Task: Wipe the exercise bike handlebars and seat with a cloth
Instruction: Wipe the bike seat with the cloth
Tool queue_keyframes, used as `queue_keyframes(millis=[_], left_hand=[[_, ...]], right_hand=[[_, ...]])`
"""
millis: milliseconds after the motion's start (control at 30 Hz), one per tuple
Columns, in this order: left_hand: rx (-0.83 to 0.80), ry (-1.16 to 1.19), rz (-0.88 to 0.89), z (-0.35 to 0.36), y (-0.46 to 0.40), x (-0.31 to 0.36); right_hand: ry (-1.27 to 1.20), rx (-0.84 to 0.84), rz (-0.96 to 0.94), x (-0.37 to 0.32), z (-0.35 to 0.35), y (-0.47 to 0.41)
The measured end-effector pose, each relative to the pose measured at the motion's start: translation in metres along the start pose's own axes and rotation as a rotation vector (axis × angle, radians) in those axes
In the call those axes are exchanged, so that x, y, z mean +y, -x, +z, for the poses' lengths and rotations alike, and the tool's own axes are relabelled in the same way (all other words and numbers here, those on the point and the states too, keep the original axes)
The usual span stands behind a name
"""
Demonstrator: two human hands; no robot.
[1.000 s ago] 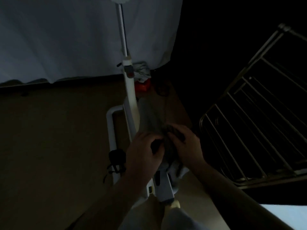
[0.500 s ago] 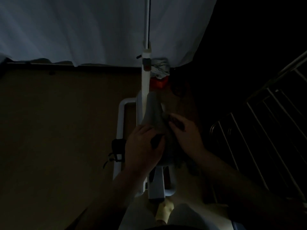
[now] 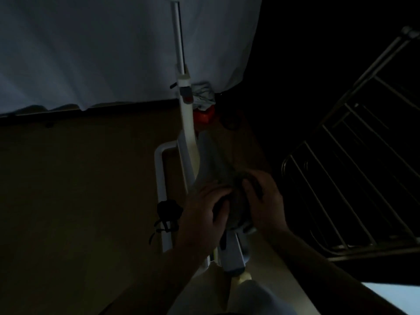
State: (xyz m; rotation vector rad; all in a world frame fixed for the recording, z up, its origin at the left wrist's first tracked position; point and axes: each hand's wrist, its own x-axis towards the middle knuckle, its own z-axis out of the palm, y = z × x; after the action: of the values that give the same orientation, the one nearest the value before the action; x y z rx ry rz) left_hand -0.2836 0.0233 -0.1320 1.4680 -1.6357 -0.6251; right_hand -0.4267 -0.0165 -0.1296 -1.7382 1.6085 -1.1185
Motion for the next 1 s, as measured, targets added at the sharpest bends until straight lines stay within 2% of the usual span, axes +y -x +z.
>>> queue_keyframes(millis=[100,200,267,333,367,467,500,600,667,767,900,1000], left_hand=[[-0.036,0.222,-0.128,-0.016,0.001,0.001],[-0.038,0.419,-0.247,-0.032,0.007,-0.004],[-0.055,0.454,-0.255,-0.038,0.01,-0.01],[-0.068,0.479,-0.262,-0.041,0.013,-0.013],[-0.068,0.495,-0.267,-0.043,0.015,-0.015],[-0.071,0.545,-0.285,-0.05,0.019,-0.02],[-0.076,0.568,-0.298,-0.053,0.018,-0.022],[-0.103,0.62,-0.315,-0.056,0.016,-0.029],[-0.079,0.658,-0.31,-0.057,0.014,-0.03],[-0.043,0.713,-0.336,-0.06,0.008,-0.028],[-0.043,0.781,-0.393,-0.063,0.004,-0.029],[-0.076,0.796,-0.386,-0.065,0.005,-0.032]], right_hand=[[0.023,0.14,0.074,-0.01,0.012,0.018],[0.172,0.115,-0.108,-0.016,0.017,0.044],[0.184,0.142,-0.019,-0.011,0.014,0.037],[0.129,0.264,0.119,-0.024,0.021,0.038],[0.156,0.292,0.101,-0.033,0.032,0.045],[0.388,0.079,-0.251,-0.044,0.052,0.066],[0.448,0.04,-0.302,-0.039,0.05,0.064],[0.415,0.17,-0.201,-0.035,0.049,0.07],[0.39,0.225,-0.232,-0.043,0.065,0.086],[0.459,0.096,-0.345,-0.054,0.086,0.074],[0.547,0.035,-0.321,-0.057,0.085,0.063],[0.495,-0.005,-0.494,-0.045,0.072,0.077]])
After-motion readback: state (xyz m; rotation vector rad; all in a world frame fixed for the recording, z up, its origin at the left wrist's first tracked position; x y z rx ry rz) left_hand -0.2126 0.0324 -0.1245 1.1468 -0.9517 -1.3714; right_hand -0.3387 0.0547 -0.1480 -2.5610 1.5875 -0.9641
